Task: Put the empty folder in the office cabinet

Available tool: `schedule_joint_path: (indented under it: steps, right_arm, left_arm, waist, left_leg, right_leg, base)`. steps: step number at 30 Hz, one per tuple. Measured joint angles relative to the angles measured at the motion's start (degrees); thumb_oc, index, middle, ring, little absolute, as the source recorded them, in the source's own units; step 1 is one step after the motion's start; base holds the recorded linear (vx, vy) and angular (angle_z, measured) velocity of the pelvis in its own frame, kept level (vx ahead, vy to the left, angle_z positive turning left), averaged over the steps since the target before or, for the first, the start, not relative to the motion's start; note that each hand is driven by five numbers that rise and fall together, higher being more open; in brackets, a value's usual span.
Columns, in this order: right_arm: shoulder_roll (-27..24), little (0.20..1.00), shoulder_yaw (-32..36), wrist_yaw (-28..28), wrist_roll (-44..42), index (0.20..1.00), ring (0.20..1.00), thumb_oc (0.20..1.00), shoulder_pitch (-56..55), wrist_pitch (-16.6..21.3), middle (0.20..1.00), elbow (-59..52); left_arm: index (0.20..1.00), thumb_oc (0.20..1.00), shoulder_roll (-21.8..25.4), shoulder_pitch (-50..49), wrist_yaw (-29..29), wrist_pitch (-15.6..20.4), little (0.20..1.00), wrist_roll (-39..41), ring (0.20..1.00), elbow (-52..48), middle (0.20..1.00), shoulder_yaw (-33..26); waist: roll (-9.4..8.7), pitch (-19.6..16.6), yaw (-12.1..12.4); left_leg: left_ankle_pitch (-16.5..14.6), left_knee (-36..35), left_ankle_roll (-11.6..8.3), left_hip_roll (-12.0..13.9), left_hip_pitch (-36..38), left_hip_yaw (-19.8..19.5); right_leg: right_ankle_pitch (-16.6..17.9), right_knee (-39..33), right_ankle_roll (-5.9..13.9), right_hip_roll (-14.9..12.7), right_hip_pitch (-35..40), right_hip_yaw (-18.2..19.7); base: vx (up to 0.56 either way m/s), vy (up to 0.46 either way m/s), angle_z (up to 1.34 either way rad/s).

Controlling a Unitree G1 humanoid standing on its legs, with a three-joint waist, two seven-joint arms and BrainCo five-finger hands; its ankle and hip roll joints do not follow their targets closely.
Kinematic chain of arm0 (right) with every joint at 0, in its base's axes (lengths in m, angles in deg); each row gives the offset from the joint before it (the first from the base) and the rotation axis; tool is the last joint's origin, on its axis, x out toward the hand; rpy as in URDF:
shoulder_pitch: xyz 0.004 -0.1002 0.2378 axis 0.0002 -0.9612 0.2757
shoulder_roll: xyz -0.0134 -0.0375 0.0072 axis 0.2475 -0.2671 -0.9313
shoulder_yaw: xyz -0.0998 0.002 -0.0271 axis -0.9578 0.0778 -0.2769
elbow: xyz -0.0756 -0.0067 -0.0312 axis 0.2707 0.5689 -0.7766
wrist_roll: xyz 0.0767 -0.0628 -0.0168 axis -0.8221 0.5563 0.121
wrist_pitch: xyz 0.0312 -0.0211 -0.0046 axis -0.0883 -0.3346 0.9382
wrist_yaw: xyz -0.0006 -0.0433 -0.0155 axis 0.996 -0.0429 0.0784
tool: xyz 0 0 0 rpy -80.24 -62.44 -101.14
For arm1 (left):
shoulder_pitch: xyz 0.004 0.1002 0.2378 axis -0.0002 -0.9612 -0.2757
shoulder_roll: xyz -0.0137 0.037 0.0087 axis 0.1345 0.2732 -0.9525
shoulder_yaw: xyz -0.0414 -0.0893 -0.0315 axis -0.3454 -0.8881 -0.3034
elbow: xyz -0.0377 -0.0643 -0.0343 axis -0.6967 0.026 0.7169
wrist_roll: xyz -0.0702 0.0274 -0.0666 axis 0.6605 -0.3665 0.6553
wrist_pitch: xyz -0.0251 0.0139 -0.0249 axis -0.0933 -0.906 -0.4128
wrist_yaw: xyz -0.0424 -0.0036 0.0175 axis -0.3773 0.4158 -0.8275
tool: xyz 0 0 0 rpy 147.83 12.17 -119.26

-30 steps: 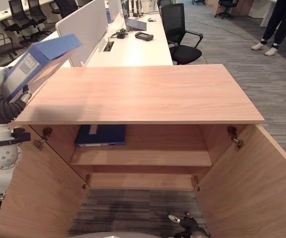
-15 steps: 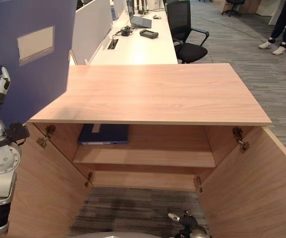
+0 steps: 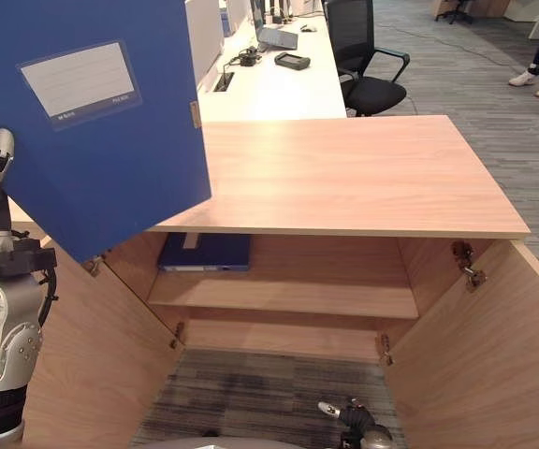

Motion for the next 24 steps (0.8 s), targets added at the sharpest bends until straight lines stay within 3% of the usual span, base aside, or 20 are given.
schedule_joint_path:
  steps: [8,11,17,24]
  right_arm:
    - [-0.62,1.000,0.07,1.70,0.02,1.000,1.000,1.000,0.13,-1.02,1.000,1.65]
    - [-1.12,1.000,0.07,2.36,0.05,1.000,1.000,1.000,0.26,-1.04,1.000,1.70]
    - [-1.29,1.000,0.04,2.52,0.10,1.000,1.000,1.000,0.33,-1.13,1.000,1.71]
    - [-1.22,1.000,-0.05,3.24,0.08,1.000,1.000,1.000,0.39,-1.19,1.000,1.69]
  left_arm:
    - [0.200,0.200,0.37,-3.72,-9.68,-2.26,0.200,10.60,0.200,0.00,0.200,0.00]
    - [0.200,0.200,4.52,-4.58,-12.01,-3.67,0.200,13.68,0.200,0.18,0.200,-0.01]
    - [0.200,0.200,10.51,-4.62,-14.44,-5.54,0.200,15.87,0.200,0.88,0.200,0.04]
    - [0.200,0.200,12.29,-6.84,-15.37,-7.14,0.200,15.77,0.200,2.52,0.200,0.33]
  waist:
    - [0.44,-0.28,1.02]
    - [0.38,-0.32,1.16]
    - [0.31,-0.39,1.24]
    - [0.34,-0.53,1.24]
  left_leg:
    - [0.00,-0.02,0.00,0.00,0.00,-0.05]
    - [0.01,-0.01,-0.02,0.00,0.01,-0.07]
    - [0.03,-0.01,-0.03,-0.01,0.10,-0.07]
    - [0.04,-0.01,-0.04,-0.01,0.18,-0.02]
  right_leg:
    - [0.00,0.00,0.00,0.00,0.03,-0.02]
    - [0.00,0.00,0.00,0.00,0.06,-0.03]
    - [0.01,0.01,0.00,0.02,0.13,-0.02]
    - [0.02,0.01,0.00,0.01,0.16,0.03]
  base:
    - [0.00,0.000,0.00]
    - [0.00,0.000,0.00]
    - [0.00,0.000,0.00]
    - [0.00,0.000,0.00]
